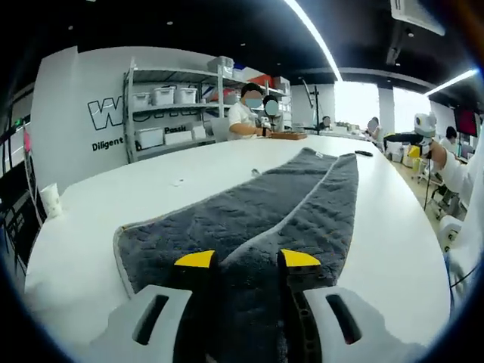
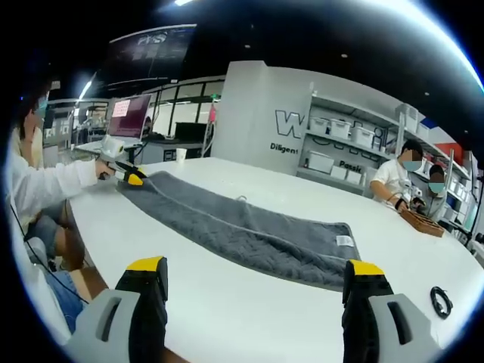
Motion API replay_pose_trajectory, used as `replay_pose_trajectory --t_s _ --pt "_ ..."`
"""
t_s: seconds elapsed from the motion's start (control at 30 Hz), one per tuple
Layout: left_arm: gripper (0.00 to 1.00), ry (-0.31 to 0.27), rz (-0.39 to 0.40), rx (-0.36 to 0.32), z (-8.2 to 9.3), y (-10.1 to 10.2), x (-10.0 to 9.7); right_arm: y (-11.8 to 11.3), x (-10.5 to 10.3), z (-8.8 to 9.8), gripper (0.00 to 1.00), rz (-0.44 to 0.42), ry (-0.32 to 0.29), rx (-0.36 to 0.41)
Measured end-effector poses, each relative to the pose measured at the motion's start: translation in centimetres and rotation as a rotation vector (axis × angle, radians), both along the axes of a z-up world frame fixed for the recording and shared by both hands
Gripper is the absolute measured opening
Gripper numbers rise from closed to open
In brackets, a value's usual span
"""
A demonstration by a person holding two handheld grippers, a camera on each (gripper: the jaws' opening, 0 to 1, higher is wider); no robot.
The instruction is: Open the folded towel by lifting each exposed corner and separating the folded layers until the towel lies flat within the target outline without major curled edges
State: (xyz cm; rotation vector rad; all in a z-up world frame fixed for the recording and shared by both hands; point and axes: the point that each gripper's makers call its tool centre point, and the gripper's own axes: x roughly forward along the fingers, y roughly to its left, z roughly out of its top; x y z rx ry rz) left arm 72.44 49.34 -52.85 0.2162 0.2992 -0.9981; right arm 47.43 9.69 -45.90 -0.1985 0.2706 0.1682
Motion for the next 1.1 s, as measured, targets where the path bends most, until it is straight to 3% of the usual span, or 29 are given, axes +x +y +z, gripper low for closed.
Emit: replay_pose_trajectory --t_s 0.1,0.23,0.43,0.6,0.7,0.87,1.1 --pt "0.19 0.021 -0.01 -0.002 -0.2 0.0 -0.2 -0.2 0.0 0.0 0.97 -0.003 -0.001 0.002" --pt "0.09 0.004 -0.036 0.017 0.2 0.1 -1.3 -0.5 -0.2 0.0 0.97 -0.009 -0.001 0.006" --pt "0.06 -0.097 -0.075 0.033 1.9 -0.1 -3.8 -0.7 -0.4 -0.1 0.96 -0.015 0.0 0.008" --pt "0.06 -0.216 -0.11 0.039 3.3 -0.2 -7.7 -1.0 -0.7 0.1 0.96 -0.02 -0.01 0.01" --pt "0.06 -0.241 -0.124 0.03 3.4 0.1 -9.8 -1.2 -0.8 0.3 0.96 -0.025 -0.014 0.01" --pt "0.06 -0.277 -0.165 0.042 2.8 1.1 -13.0 -1.4 -0.9 0.5 0.96 -0.031 -0.027 0.015" --pt "0.06 -0.24 -0.16 0.117 -0.3 2.8 -14.6 -1.3 -0.9 0.2 0.95 -0.029 -0.017 0.019"
